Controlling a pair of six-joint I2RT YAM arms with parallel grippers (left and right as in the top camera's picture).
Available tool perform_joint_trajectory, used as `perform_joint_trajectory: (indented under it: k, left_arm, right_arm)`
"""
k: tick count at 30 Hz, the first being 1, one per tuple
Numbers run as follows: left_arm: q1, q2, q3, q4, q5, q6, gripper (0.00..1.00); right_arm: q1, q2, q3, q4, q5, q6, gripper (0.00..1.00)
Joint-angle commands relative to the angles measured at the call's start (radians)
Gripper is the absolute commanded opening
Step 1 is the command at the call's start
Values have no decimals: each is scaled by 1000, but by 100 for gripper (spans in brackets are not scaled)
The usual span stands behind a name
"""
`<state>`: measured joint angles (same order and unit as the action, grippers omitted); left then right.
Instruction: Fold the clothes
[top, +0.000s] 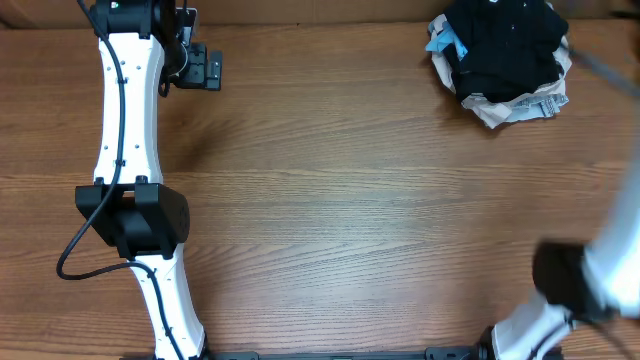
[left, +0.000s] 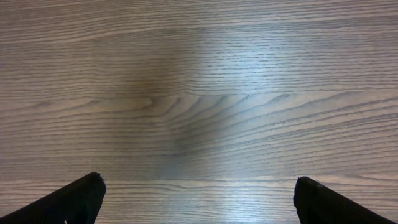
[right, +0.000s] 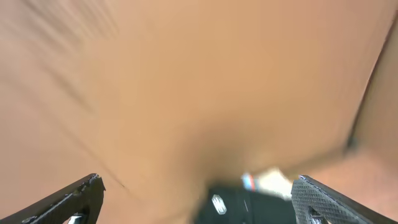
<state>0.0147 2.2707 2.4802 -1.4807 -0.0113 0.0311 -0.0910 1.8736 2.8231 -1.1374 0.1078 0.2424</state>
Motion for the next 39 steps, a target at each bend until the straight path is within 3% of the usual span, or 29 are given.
perform_joint_trajectory:
  k: [1,8,17,25,31,36,39]
  left_arm:
    - [-4,-2,-6,1,12,-12,100]
    - [-4,-2,-6,1,12,-13,100]
    - [-4,-2,-6,1,12,-12,100]
    - [-4,-2,-6,1,12,-12,100]
    - [-4,-2,-6,1,12,-12,100]
    - [-5,-2,-6,1,12,-12,100]
    - [-5,-2,-6,1,12,-13,100]
  right_arm:
    - [2,-90,10,-14,4,0,100]
    - [2,-191,10,-34,4,0,100]
    - [2,-199,3,-87,5,0,100]
    - [52,-289,-85,86,3,0,100]
    - [58,-469,-369,184,4,0,100]
    - [58,-670,-755,324,4,0,100]
    - [58,-819,-1052,491,3,1,100]
